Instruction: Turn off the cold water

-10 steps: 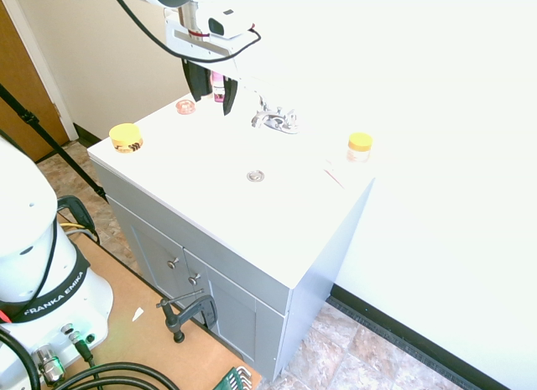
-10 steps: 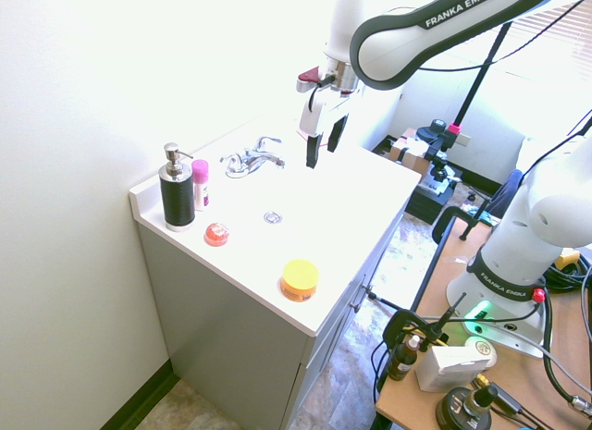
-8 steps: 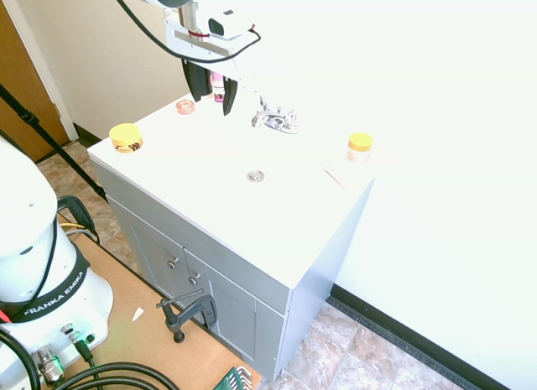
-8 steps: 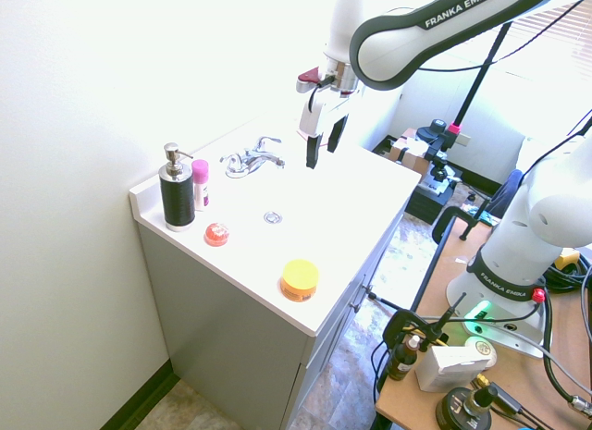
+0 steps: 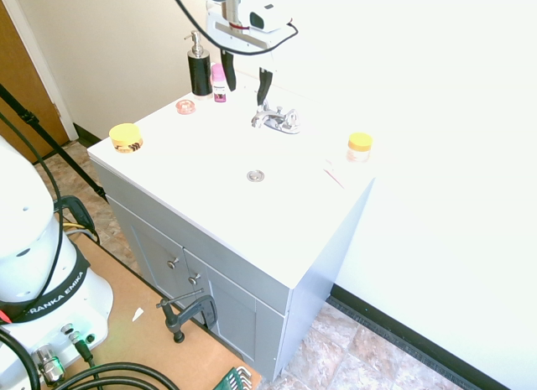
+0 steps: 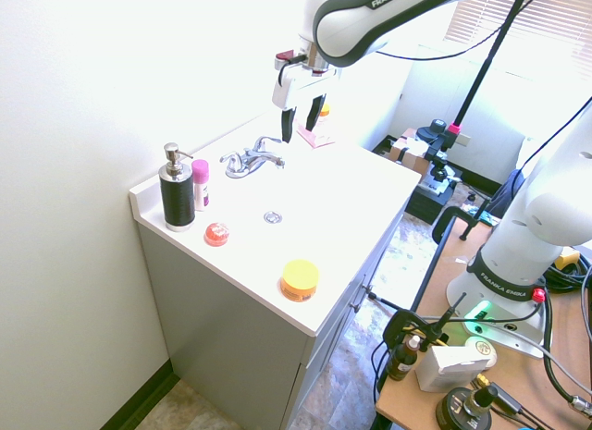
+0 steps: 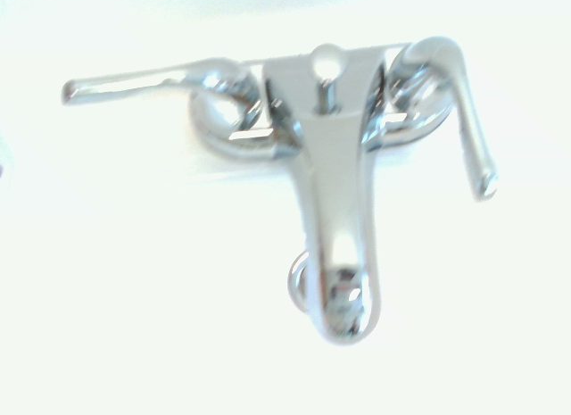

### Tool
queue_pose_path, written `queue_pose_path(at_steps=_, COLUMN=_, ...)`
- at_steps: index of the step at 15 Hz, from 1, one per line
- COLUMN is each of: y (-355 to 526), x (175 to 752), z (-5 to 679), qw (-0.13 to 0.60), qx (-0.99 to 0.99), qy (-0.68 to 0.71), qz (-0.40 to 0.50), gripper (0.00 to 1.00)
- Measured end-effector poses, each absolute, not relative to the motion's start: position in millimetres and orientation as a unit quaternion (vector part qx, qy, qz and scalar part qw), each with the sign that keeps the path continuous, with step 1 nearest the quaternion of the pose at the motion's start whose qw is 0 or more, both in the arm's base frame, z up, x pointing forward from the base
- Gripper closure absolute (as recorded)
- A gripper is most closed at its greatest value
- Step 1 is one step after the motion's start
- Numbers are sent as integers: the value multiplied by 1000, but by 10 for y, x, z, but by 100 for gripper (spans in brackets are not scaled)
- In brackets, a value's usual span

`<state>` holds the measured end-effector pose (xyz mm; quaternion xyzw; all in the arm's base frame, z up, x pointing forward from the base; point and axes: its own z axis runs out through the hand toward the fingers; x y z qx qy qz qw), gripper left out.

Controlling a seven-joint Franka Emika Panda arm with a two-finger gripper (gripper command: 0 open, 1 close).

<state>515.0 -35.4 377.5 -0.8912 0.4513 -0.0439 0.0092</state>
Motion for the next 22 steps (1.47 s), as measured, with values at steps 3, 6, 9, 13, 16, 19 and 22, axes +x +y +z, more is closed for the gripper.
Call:
queue_pose_path(at_steps=3, y=-651, x=5504, z=3555, qw=-6, qx=-883, qy=468, qz=-39, gripper=0)
queue_pose_path(at_steps=6, y=-833, x=5783, z=3353, qw=-17, qx=-879, qy=475, qz=-36, gripper=0)
queue_pose_path(at_steps=9, y=-887, x=5985, z=3253, qw=-22, qx=-878, qy=477, qz=-35, gripper=0)
queue_pose_path(at_steps=13, y=-1009, x=6064, z=3167, qw=-34, qx=-876, qy=481, qz=-21, gripper=0)
queue_pose_path(at_steps=16, y=-1049, x=6044, z=3137, qw=-40, qx=-874, qy=483, qz=-14, gripper=0)
queue_pose_path(at_steps=19, y=-1197, x=6077, z=3131, qw=-50, qx=-871, qy=488, qz=-19, gripper=0)
queue_pose_path(at_steps=22, y=-1312, x=6201, z=3142, qw=-54, qx=-867, qy=495, qz=-28, gripper=0)
